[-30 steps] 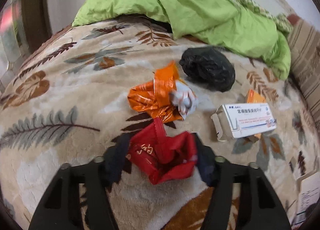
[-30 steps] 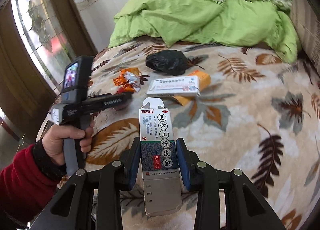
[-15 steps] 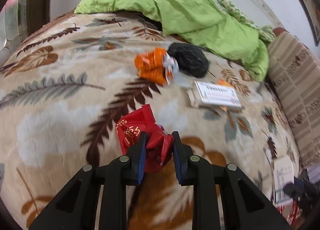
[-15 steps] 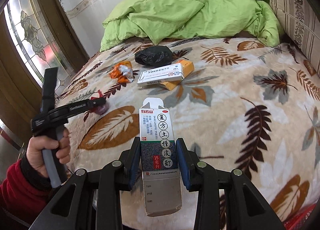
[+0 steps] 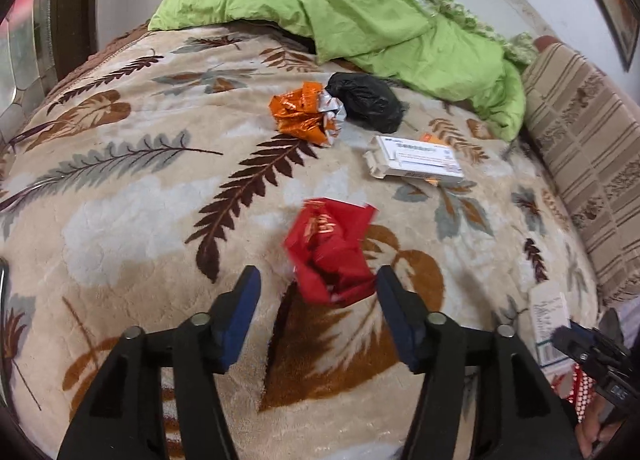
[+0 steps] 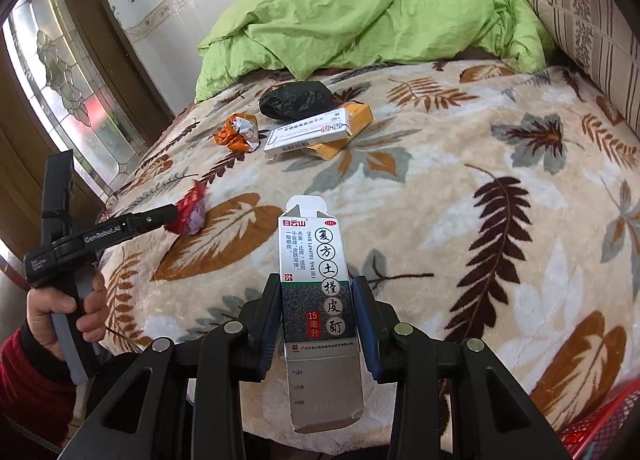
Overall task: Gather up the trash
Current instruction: 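Grasp the red crumpled wrapper with the left gripper while the right gripper holds the box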
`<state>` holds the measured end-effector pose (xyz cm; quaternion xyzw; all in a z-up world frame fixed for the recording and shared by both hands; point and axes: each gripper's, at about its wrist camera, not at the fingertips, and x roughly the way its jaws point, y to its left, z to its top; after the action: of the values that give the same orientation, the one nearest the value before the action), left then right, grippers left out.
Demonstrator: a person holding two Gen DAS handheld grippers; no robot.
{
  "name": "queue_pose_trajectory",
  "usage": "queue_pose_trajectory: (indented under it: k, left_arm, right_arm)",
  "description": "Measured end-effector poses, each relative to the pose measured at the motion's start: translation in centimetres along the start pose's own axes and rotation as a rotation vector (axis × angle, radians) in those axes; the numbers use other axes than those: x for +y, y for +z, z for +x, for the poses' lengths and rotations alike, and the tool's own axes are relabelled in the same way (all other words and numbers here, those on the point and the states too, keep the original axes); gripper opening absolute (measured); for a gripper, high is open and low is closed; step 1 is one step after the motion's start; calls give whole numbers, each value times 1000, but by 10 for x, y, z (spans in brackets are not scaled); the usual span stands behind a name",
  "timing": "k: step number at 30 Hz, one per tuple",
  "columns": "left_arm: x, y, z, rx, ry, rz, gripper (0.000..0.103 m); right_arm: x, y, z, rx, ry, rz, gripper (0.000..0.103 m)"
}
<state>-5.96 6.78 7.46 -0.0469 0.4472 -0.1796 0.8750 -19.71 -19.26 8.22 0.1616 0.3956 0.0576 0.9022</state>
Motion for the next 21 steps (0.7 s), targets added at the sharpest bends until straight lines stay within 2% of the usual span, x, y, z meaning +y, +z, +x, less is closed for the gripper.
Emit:
queue_pose_trajectory:
  k: [5,10,12,13,14,21]
  left_arm:
    - [-16,2,16,29,13,28,67]
    - [-38,3,33,0,104,133,67]
    - [-40,5,40,-11,132,138,62]
    - [-40,6,41,-12,134,135,50]
    - [-39,7,43,-12,134,131,46]
    - [-38,3,28,-61,107,81,40]
  right_arm:
    - [-9,0,2,3,17,38,37]
    - [-6,-1,4,9,12,31,37]
    - [-5,-1,4,10,9,20,37]
    - [-4,-1,4,11,6,16,37]
    - [-3,-1,4,11,5,15,37]
    - [-3,-1,7,16,-14,18,37]
